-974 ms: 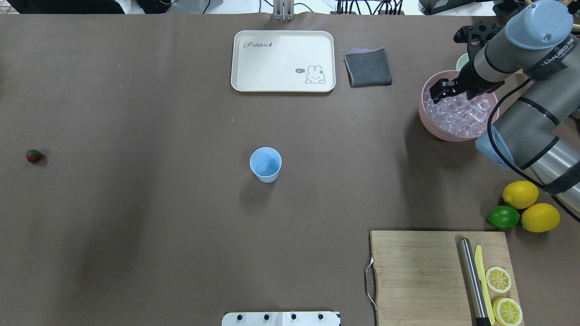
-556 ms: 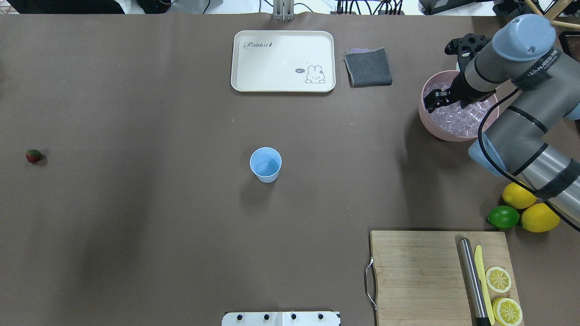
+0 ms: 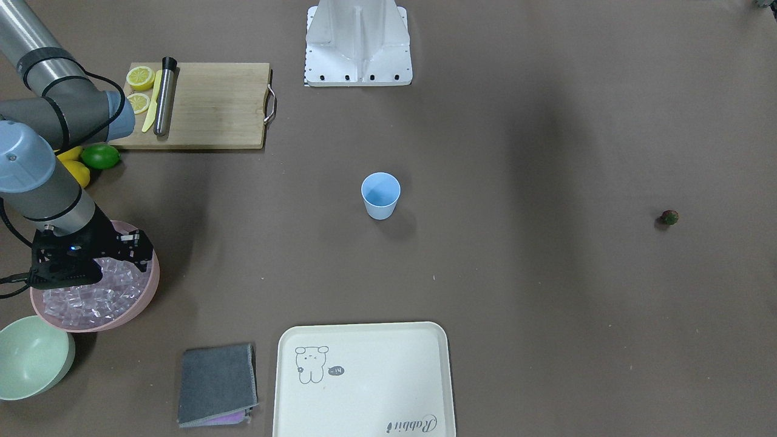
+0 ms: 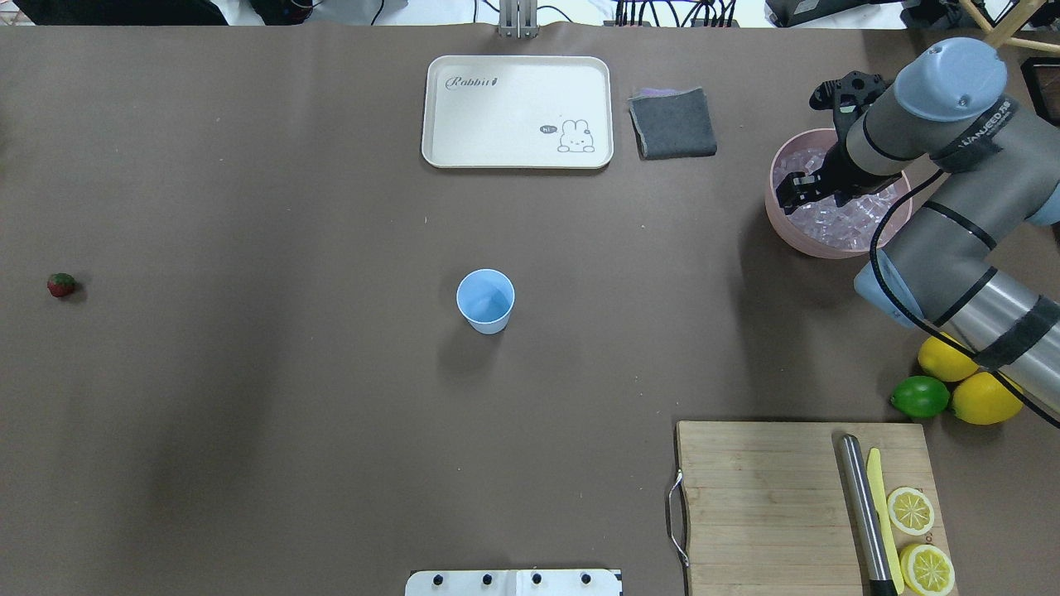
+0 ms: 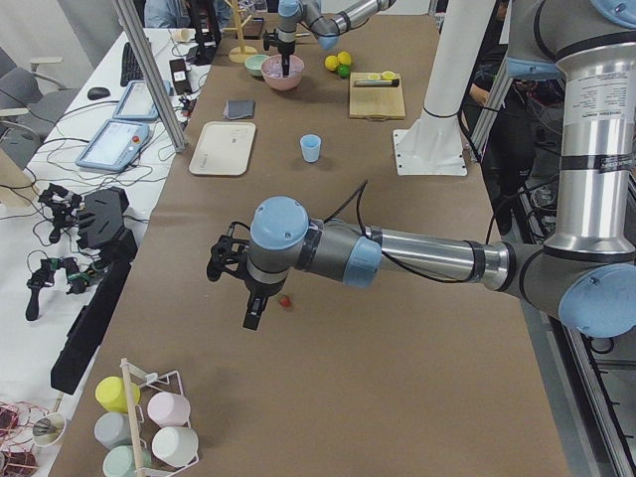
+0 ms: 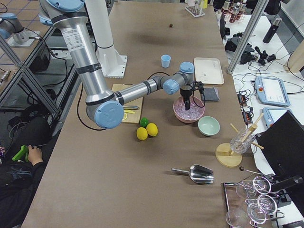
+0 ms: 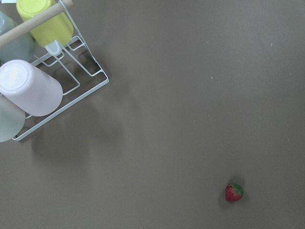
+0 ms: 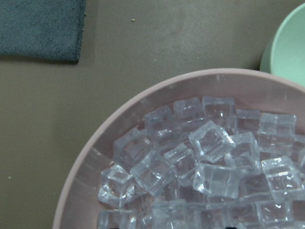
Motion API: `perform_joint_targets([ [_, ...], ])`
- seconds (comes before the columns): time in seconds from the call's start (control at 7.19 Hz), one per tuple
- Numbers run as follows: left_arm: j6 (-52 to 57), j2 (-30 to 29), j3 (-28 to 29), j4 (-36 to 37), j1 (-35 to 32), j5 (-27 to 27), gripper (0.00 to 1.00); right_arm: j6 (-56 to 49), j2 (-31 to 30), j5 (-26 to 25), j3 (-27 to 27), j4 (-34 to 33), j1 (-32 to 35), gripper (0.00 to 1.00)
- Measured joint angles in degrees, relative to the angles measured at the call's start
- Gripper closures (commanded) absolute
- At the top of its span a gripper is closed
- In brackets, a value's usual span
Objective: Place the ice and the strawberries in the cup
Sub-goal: 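Lower the right gripper into the ice and close on a cube, then carry the ice cube with the right gripper over the blue cup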
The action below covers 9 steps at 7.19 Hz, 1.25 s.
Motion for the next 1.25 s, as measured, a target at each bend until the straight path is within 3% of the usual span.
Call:
perform_joint_targets([
  [0.42, 0.00, -0.34, -0.04, 0.00, 0.33, -0.04, 0.02, -0.10, -0.33, 0.03, 0.01, 0.01, 0.16, 0.65],
  [0.56, 0.00, -0.47, -0.04, -0.02, 0.83, -0.03, 0.02, -0.11, -0.41, 0.01, -0.05, 0.01, 0.16, 0.87],
  [0.7, 0.00, -0.57, -0.04, -0.06, 1.21, 0.01, 0.02, -0.13, -0.38, 0.05, -0.06, 0.00, 0.30, 1.00],
  [0.97, 0.00, -0.99, 0.13, -0.05, 1.45, 0.07, 0.02, -0.58, -0.01, 0.81, 0.17, -0.23, 1.76, 1.00],
  [1.25, 0.00, -1.18, 0.27, -0.04, 1.52, 0.08, 0.02, -2.21, 1.12, 5.01, 1.44, -0.77, 5.11, 1.00],
])
